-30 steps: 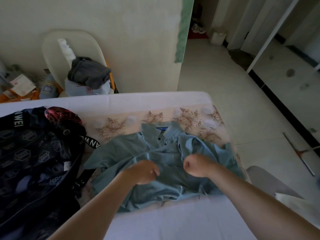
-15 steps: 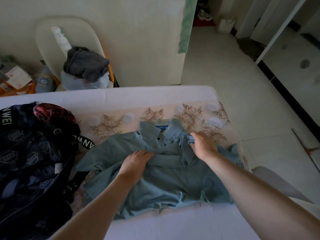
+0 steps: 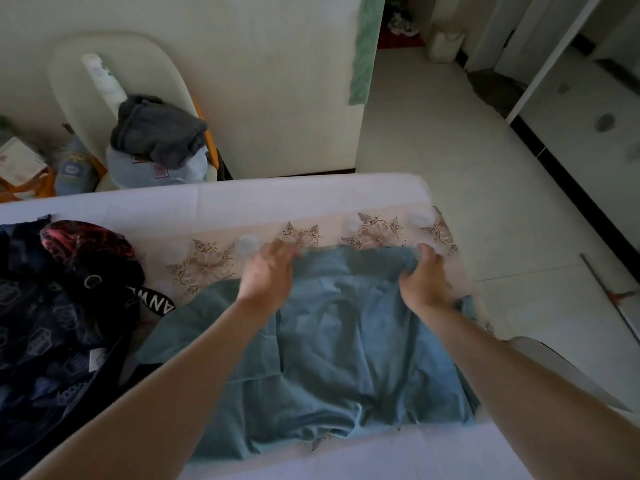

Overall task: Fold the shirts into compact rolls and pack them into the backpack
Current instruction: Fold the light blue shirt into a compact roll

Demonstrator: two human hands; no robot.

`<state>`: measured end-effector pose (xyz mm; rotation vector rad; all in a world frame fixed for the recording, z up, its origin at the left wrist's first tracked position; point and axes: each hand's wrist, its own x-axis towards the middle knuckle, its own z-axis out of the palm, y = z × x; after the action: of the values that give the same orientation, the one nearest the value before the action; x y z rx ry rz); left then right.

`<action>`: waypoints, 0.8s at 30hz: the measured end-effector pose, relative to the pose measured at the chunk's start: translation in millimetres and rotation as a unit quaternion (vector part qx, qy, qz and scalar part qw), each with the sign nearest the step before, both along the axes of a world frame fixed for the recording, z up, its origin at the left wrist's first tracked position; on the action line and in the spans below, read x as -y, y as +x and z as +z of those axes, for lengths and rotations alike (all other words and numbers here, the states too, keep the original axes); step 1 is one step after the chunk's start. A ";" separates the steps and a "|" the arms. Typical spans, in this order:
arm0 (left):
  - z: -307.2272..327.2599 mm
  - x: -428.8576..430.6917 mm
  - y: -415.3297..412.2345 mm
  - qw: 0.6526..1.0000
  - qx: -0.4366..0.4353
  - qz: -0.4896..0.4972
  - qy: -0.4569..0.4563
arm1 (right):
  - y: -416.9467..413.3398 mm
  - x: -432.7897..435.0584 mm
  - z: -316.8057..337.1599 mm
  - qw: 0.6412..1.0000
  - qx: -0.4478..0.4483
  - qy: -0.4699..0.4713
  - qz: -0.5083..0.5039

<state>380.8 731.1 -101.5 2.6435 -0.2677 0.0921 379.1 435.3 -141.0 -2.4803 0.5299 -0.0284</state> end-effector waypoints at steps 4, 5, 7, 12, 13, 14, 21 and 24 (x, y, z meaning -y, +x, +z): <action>-39.5 1.8 -33.2 0.949 -0.146 -0.180 0.214 | -23.1 -9.6 -19.0 0.956 -0.088 -0.166 0.225; -46.2 -3.8 -32.2 0.938 -0.141 -0.166 0.270 | -26.3 -8.4 -22.9 0.939 -0.125 -0.203 0.249; -49.2 -14.4 -26.9 0.931 -0.140 -0.109 0.318 | -28.9 -3.7 -23.9 0.928 -0.157 -0.207 0.265; -36.2 -3.1 -38.7 0.969 -0.090 -0.092 0.213 | -57.5 1.9 -8.7 0.961 -0.053 -0.178 0.205; -34.1 4.4 -49.4 0.978 -0.071 -0.098 0.168 | -71.0 2.3 -5.5 0.963 -0.017 -0.197 0.182; -32.7 12.2 -61.9 0.984 -0.054 -0.105 0.132 | -86.1 3.2 -4.3 0.964 0.011 -0.211 0.161; -44.5 36.9 -155.3 0.980 -0.050 -0.189 0.037 | -184.8 17.3 -6.8 0.978 -0.106 -0.178 -0.027; -51.6 31.9 -182.0 0.971 -0.107 -0.205 0.058 | -207.8 24.0 -8.3 0.983 -0.095 -0.148 -0.048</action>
<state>198.9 699.2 -153.1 2.6231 -0.7570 -0.3508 171.3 411.3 -149.2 -2.7610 0.7753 0.1007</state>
